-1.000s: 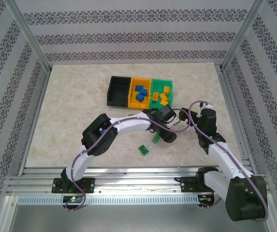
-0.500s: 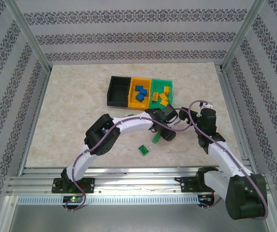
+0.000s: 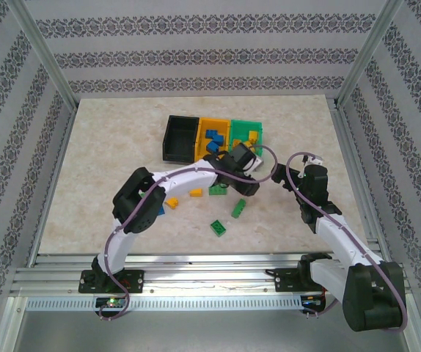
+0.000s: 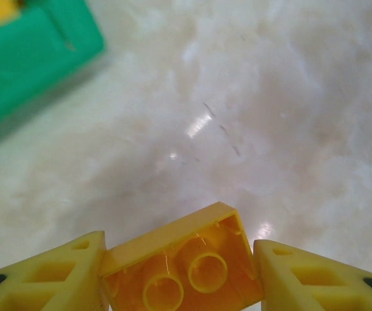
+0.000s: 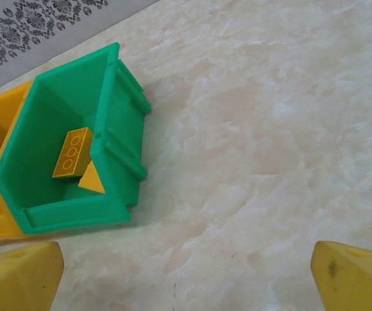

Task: Sort the legos into containers by color
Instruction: Pick up the lego from the middle-left of the table, then place the lego in the container.

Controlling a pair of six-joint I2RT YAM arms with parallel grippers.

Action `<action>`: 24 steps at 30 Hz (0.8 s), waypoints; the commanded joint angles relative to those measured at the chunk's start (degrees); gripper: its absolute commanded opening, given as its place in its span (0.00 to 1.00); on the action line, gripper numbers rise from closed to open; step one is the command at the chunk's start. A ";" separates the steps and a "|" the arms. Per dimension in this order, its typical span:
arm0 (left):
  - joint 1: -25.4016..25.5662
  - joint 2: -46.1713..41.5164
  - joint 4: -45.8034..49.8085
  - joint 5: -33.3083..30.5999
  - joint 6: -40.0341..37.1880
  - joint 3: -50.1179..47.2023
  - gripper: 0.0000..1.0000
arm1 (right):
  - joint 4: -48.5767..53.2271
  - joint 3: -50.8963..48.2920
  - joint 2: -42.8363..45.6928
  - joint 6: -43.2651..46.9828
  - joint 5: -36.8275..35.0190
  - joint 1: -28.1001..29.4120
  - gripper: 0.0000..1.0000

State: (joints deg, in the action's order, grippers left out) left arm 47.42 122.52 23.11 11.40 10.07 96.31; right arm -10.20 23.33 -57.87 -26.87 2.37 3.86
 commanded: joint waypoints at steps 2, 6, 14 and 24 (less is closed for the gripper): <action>-2.60 -0.07 0.59 -4.18 -2.13 7.10 0.54 | -2.46 -0.58 -0.54 -0.66 0.81 -0.34 0.98; -4.55 3.67 2.98 -7.85 -4.79 15.03 0.59 | -2.51 -0.61 -0.49 -0.81 1.00 -0.34 0.98; -5.32 11.10 14.90 -13.00 -6.74 31.08 0.78 | -1.84 -0.74 1.59 -0.89 1.29 -0.36 0.98; -5.32 -9.22 -6.01 -10.03 -2.62 -2.96 0.81 | -2.79 -0.70 0.31 -1.47 2.28 -0.34 0.98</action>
State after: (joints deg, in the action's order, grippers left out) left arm 42.26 121.05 25.28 0.91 5.65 98.43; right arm -11.03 23.18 -57.08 -27.31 3.46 3.86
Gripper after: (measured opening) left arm 0.802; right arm 0.980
